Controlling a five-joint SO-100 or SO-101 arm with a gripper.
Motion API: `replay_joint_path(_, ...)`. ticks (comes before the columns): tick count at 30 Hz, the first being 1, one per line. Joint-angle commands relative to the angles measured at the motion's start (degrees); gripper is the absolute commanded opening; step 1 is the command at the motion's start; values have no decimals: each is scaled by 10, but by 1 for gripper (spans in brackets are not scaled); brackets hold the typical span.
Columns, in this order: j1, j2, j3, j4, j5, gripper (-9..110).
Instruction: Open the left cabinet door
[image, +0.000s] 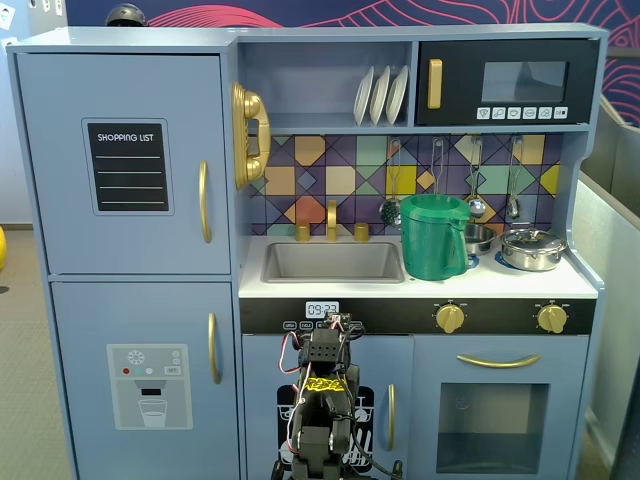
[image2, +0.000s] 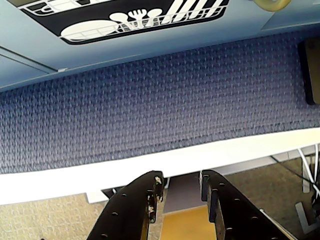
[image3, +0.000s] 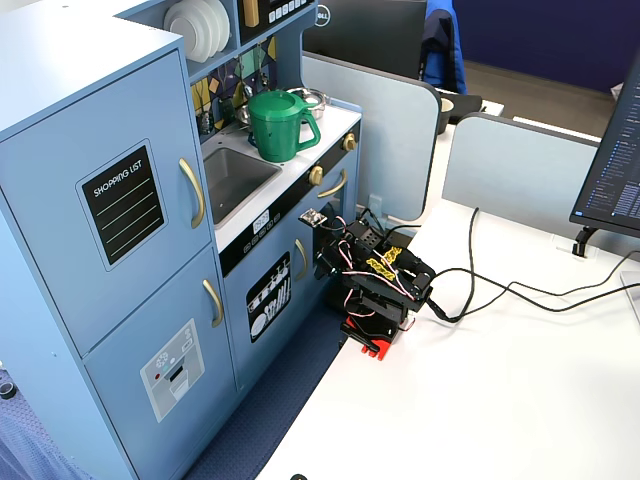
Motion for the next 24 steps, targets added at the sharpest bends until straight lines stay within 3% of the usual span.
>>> replay_joint_path(1, 21, -3, 38, 67, 53, 2)
replay_joint_path(24, -4, -4, 27, 68, -3, 0)
